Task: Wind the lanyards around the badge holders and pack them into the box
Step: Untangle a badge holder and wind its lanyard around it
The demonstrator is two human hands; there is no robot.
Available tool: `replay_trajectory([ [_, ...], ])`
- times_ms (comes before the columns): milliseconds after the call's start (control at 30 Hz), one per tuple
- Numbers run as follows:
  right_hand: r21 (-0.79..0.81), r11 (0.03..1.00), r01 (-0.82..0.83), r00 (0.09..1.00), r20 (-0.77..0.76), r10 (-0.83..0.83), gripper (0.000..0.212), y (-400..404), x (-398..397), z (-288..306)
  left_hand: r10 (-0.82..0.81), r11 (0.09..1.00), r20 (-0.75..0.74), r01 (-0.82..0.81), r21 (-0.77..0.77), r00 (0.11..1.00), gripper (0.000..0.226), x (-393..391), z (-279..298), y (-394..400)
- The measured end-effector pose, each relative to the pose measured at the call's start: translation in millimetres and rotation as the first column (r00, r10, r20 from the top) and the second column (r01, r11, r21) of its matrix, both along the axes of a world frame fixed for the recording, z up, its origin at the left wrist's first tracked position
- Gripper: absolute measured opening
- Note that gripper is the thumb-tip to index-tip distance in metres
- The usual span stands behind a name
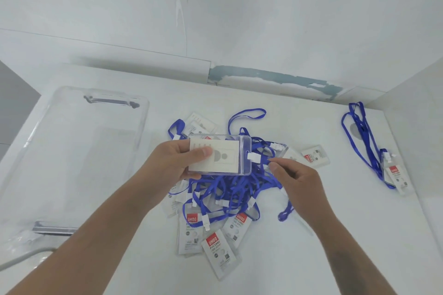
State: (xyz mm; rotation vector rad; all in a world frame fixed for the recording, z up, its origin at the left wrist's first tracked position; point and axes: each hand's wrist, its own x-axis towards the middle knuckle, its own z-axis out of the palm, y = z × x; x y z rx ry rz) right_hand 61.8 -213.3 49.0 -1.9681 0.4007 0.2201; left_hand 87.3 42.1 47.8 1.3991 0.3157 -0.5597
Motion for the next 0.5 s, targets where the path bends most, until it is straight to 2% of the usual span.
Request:
replay_trajectory([
  [100, -0.021, 1.0, 0.002, 1.0, -0.003, -0.002, 0.012, 24.1, -8.8, -19.9, 0.022, 1.0, -0.001, -0.022, -0.014, 1.0, 0.013, 2.9, -1.4, -8.6],
  [200, -0.067, 0.994, -0.086, 0.996, -0.033, 0.084, 0.011, 50.9, -23.8, -32.8, 0.043, 0.999, 0.012, -0.043, 0.021, 0.999, 0.011, 6.5, -4.4, -16.6],
  [300, -0.162, 0.968, -0.191, 0.982, -0.023, 0.19, 0.018, 68.9, -33.3, -32.4, 0.057, 0.992, 0.054, -0.063, 0.109, 0.997, 0.007, 8.8, -9.6, -21.6],
  [400, -0.348, 0.865, -0.361, 0.929, -0.054, 0.366, 0.022, 77.6, -36.7, -20.9, 0.045, 0.969, 0.12, -0.072, 0.236, 0.992, 0.011, 7.7, -12.3, -23.9],
  [500, -0.512, 0.695, -0.505, 0.843, -0.116, 0.526, 0.025, 80.5, -33.7, -0.3, -0.037, 0.915, 0.164, -0.033, 0.403, 0.986, 0.013, 3.6, -18.9, -22.8],
])
